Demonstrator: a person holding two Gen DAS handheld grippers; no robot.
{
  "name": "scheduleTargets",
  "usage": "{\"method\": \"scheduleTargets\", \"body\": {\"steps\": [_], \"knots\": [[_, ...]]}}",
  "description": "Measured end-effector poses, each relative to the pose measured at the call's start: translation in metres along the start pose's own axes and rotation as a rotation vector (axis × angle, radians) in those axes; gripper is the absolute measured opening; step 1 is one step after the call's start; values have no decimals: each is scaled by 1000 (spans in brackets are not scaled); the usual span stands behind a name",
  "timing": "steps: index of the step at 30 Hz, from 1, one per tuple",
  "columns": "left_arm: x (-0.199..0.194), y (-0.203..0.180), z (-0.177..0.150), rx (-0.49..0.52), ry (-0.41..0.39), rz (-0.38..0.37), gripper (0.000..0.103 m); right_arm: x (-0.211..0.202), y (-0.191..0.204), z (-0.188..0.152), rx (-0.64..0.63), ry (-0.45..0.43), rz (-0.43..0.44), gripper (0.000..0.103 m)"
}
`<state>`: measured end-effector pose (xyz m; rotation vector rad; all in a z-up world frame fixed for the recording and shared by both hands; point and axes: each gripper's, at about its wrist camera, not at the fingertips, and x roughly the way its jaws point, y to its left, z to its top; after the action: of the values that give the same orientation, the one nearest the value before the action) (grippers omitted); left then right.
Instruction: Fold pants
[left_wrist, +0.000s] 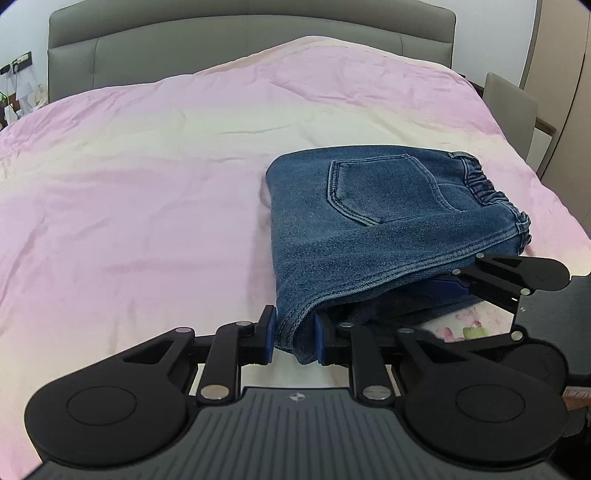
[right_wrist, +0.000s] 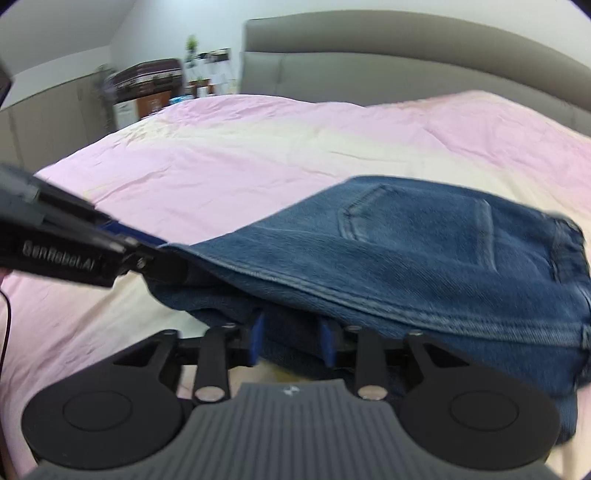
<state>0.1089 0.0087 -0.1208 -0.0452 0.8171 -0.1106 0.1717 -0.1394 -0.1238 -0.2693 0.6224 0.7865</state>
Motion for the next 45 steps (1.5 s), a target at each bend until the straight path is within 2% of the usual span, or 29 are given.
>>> {"method": "scheduleTargets", "body": {"steps": [1,4,6,7,8,11,15,17,19,22,26,28,30,33,34,36,38,39,41,43,45], "knots": [[-1,0,0,1,-3,-1,23,4,5,2,-66,3,-4,55],[1,0,0,-14,12,-13,23,21,11,3,-187,43,-7,57],[4,2,-1,-27,32,-17,23,27,8,3,-206,79,28,49],[4,3,-1,-31,36,-24,23,28,6,2,-210,110,45,20],[5,4,-2,-38,44,-35,23,32,2,-1,-203,166,74,1],[11,3,-1,-34,72,-29,23,31,3,-12,-228,193,80,1],[25,3,-7,-7,151,-11,25,35,2,-15,-180,216,84,1],[33,-4,-13,47,177,17,26,38,2,-22,-168,252,102,0],[38,-11,-16,99,189,45,28,32,3,-24,-165,224,75,0],[50,-8,-27,112,309,90,25,25,-8,-19,-90,218,78,0],[31,4,-24,78,273,85,23,4,-22,-15,-40,214,51,0],[19,10,-16,23,252,43,24,-8,-32,-14,7,206,32,0],[6,15,-7,-31,214,-24,24,-22,-40,-13,56,205,-2,4],[-7,18,6,-77,144,-67,25,-51,-59,-14,141,170,-67,27],[-8,21,13,-94,122,-76,28,-60,-67,-13,172,154,-94,35],[-7,26,24,-126,81,-90,36,-75,-85,-11,246,125,-146,36],[1,29,39,-163,65,-111,47,-89,-107,-8,340,87,-191,46],[5,32,46,-182,58,-122,49,-94,-118,-6,385,65,-215,49],[17,37,57,-215,51,-134,56,-102,-142,-2,467,35,-264,64],[30,40,67,-245,54,-145,61,-102,-170,2,550,14,-298,70],[43,43,75,-259,71,-149,61,-96,-194,5,625,11,-290,75]]}}
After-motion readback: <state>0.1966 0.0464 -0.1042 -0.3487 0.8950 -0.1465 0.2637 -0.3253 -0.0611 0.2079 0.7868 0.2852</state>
